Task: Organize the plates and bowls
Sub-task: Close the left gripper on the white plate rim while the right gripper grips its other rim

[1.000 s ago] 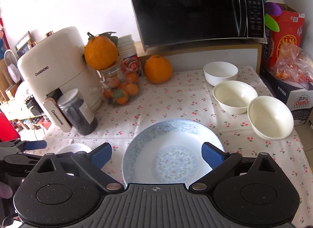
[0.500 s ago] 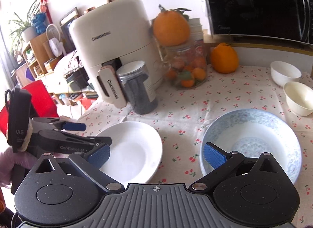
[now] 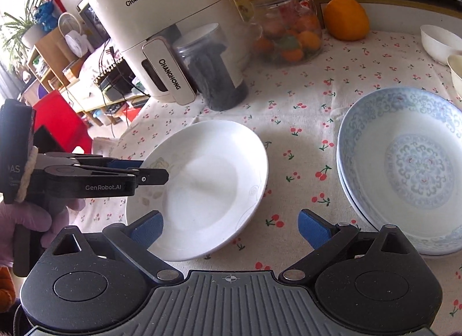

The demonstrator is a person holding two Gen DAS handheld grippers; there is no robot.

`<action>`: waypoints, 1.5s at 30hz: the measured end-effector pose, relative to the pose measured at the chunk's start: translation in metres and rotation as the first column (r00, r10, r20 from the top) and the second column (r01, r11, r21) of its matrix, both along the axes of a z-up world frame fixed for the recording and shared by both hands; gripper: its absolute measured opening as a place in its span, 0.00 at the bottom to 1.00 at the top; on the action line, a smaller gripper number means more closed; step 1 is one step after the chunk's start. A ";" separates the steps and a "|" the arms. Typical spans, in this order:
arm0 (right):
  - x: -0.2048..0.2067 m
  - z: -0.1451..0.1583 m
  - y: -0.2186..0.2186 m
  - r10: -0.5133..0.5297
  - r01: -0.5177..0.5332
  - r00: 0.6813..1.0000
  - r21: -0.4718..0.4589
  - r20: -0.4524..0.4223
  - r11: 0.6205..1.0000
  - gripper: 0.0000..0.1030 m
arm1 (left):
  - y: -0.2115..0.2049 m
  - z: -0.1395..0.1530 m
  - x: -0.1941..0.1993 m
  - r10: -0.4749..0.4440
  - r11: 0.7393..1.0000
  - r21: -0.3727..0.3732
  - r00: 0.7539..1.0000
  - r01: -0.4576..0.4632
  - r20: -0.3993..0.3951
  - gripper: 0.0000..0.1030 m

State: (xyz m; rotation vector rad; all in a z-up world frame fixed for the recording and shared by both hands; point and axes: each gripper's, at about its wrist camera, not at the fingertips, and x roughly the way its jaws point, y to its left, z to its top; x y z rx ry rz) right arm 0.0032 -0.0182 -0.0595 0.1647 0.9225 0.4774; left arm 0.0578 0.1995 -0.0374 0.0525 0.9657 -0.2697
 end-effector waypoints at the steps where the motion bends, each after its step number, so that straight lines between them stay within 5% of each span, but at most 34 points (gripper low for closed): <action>1: 0.001 0.000 0.001 0.000 0.000 1.000 -0.002 0.000 1.000 0.94 | 0.001 0.000 0.001 0.005 1.000 -0.001 1.000 -0.005 -0.005 0.34; 6: 0.003 -0.005 0.006 0.005 -0.006 1.000 -0.009 -0.024 1.000 0.73 | 0.005 -0.003 0.002 0.027 0.999 0.022 0.999 -0.027 -0.020 0.20; 11: 0.005 -0.011 0.008 0.001 -0.003 0.999 -0.040 -0.048 0.999 0.38 | 0.009 -0.002 0.004 0.049 0.999 0.008 0.998 -0.049 -0.030 0.13; 16: 0.007 -0.013 0.007 -0.003 0.001 0.998 -0.040 -0.059 0.999 0.22 | 0.010 -0.001 0.004 0.057 0.998 0.005 0.998 -0.057 -0.033 0.12; 34: 0.011 0.007 -0.008 -0.037 0.037 0.999 -0.004 -0.005 0.999 0.18 | 0.005 0.008 0.003 0.053 0.999 0.010 0.999 -0.053 0.008 0.03; 36: 0.012 0.012 -0.011 -0.022 0.022 1.000 0.041 0.006 0.999 0.17 | 0.005 0.015 0.001 0.012 0.992 -0.126 1.000 -0.010 0.011 0.00; 37: 0.012 0.014 -0.010 -0.013 0.013 1.000 0.049 0.012 0.999 0.17 | 0.003 0.016 0.002 0.021 0.991 -0.133 1.000 -0.021 -0.002 0.00; 40: 0.013 0.010 -0.005 -0.032 0.032 0.999 -0.011 0.003 0.999 0.16 | -0.008 0.018 0.002 0.022 0.999 -0.025 0.999 -0.022 0.030 0.00; 45: 0.016 0.000 -0.005 -0.028 0.027 0.999 -0.038 -0.034 0.999 0.16 | 0.003 0.018 0.003 0.080 0.997 -0.024 0.996 -0.079 0.045 0.18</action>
